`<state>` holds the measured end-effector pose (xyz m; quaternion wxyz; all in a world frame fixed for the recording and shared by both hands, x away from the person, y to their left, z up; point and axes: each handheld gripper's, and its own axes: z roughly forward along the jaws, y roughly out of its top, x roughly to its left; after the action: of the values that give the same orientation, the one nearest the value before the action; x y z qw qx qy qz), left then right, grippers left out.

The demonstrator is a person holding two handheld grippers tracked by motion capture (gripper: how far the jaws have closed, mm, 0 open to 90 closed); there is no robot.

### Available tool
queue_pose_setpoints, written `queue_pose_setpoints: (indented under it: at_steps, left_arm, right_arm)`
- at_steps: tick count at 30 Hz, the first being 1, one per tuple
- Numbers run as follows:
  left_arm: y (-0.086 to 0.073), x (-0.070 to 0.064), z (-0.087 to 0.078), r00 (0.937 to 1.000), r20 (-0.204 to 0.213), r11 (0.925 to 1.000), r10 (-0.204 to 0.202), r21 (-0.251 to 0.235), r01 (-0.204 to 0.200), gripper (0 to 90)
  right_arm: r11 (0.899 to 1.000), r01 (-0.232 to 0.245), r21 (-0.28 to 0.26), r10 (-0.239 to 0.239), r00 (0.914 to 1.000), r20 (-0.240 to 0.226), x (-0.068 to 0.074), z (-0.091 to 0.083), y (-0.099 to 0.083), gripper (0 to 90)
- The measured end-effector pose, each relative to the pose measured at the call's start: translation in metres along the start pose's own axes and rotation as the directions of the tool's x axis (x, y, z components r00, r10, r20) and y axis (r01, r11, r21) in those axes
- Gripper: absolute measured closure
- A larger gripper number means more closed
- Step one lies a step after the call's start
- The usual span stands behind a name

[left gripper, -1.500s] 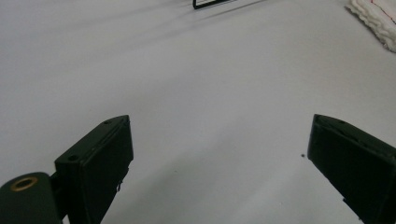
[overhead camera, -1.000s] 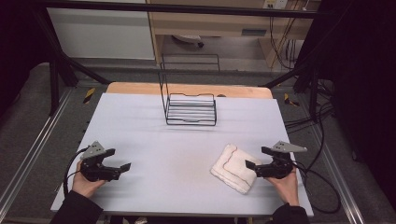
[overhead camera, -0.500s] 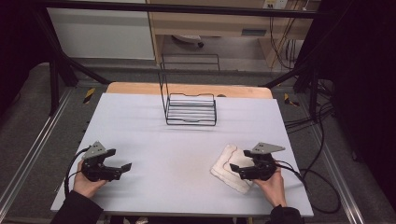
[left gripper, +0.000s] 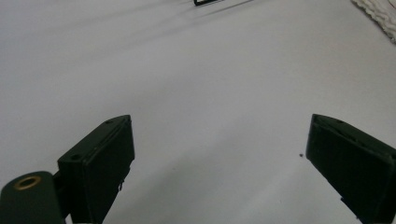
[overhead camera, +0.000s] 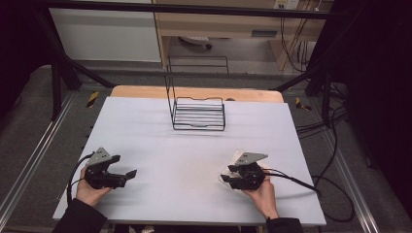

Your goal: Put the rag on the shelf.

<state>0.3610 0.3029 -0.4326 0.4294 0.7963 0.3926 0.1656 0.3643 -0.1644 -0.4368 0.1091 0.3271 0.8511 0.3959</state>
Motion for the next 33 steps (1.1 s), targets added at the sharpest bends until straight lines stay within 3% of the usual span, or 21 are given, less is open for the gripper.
queue_pose_setpoints:
  at_steps: [4,14,33]
  left_arm:
    - [0.001,-0.001,0.001,1.0000,-0.001,1.0000,0.007,0.005,-0.007,8.0]
    - [0.001,-0.002,0.002,1.0000,-0.002,0.9999,0.009,0.010,-0.009,8.0]
    - [0.001,-0.002,0.002,1.0000,-0.002,0.9999,0.010,0.011,-0.009,8.3]
  right_arm:
    - [0.998,0.042,0.055,-0.043,0.9990,0.009,0.006,0.008,0.000,56.1]
    - [0.987,0.134,0.088,-0.140,0.9881,0.065,0.013,0.014,-0.002,59.1]
    - [0.983,0.133,0.126,-0.148,0.9819,0.119,0.014,0.014,0.003,80.9]
